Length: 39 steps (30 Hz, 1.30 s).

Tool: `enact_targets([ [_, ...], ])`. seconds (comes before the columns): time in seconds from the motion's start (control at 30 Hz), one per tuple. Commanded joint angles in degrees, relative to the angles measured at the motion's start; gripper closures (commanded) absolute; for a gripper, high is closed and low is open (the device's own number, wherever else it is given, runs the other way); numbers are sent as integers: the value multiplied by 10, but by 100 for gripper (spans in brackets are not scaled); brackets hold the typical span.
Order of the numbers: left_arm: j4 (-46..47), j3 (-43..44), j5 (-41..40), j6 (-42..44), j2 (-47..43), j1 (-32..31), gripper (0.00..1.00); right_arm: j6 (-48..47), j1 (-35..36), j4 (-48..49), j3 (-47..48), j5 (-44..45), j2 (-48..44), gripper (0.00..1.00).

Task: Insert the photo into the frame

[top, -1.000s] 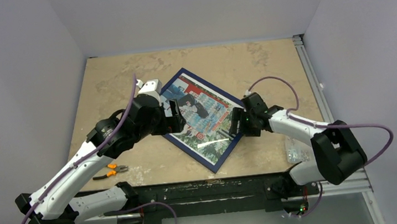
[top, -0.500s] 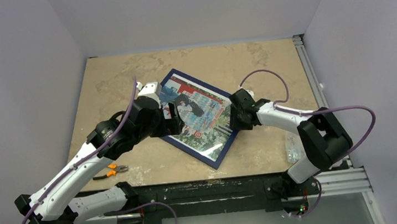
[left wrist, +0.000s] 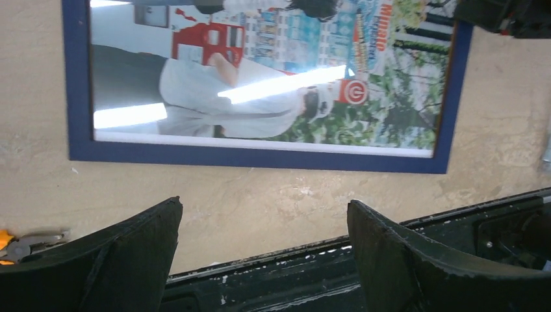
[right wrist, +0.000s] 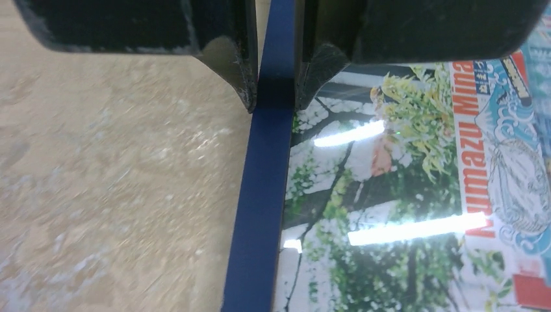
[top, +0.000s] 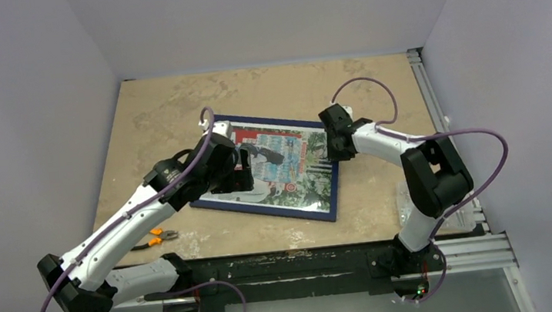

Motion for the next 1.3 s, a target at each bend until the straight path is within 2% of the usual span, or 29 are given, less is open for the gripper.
enact_targets([
  [0.0,13,-23,28,27,3,39,5,-98,-50,-49,38,43,21,100],
  [0.07,29,-39,50,34,4,64,5,-113,-68,-53,63,55,29,100],
  [0.17,63,-71,91,47,10,111,5,-117,-78,-75,103,75,44,90],
  [0.37,98,-115,110,65,66,211,5,-106,-79,-95,128,23,20,39],
  [0.5,136,-123,120,76,124,249,5,-82,-80,-82,80,-44,-43,25],
  [0.67,182,-129,154,77,178,281,5,-40,-96,-27,-30,-150,-90,15],
  [0.83,231,-143,221,81,216,289,6,-26,-136,29,-88,-246,-67,13],
  [1.1,290,-195,306,85,245,287,7,-36,-145,50,-43,-303,19,14],
  [1.27,336,-265,346,53,204,262,8,-46,-146,34,32,-316,64,14],
])
